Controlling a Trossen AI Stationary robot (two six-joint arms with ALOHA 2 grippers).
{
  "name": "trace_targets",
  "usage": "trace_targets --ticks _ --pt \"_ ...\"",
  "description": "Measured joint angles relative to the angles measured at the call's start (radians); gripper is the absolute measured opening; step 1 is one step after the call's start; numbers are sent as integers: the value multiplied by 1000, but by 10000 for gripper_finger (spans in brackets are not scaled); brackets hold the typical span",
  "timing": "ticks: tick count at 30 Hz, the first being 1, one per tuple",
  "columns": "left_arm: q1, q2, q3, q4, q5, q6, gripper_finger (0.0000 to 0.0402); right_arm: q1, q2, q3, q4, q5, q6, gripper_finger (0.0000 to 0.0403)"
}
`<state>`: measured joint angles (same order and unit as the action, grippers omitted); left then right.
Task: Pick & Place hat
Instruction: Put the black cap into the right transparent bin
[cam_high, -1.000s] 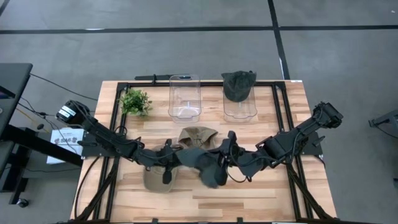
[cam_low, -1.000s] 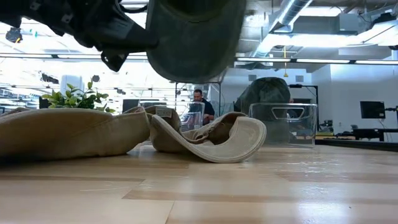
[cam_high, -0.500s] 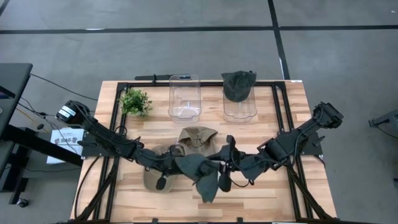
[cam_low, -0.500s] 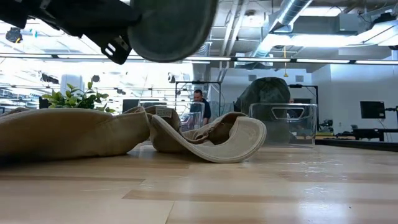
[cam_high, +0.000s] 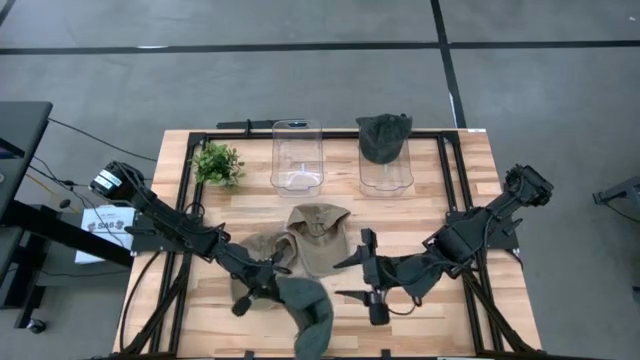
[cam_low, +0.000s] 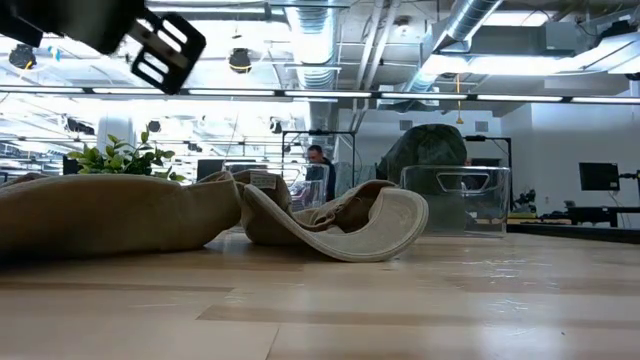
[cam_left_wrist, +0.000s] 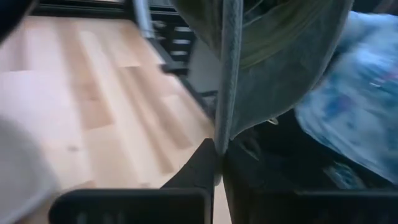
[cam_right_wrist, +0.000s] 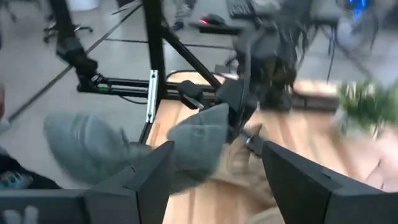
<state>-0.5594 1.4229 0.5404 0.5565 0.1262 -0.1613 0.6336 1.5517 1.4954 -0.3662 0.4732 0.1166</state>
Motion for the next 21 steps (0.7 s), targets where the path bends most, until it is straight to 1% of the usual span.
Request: trace_targets --ticks 5,7,10,15,18,21 --pt "-17 0 0 0 129 1 13 47 0 17 5 1 -313 218" --pt "-22 0 0 0 170 1 13 61 0 17 7 -1 -396 206" --pt "-23 0 0 1 200 1 13 74 6 18 7 -4 -447 186" --pt "-19 -1 0 12 204 1 13 71 46 18 18 -43 -491 148" --pt "-15 -1 0 23 205 0 13 57 86 18 63 -66 -515 130" --pt "-15 -1 0 31 204 0 13 51 121 18 109 -66 -559 121"
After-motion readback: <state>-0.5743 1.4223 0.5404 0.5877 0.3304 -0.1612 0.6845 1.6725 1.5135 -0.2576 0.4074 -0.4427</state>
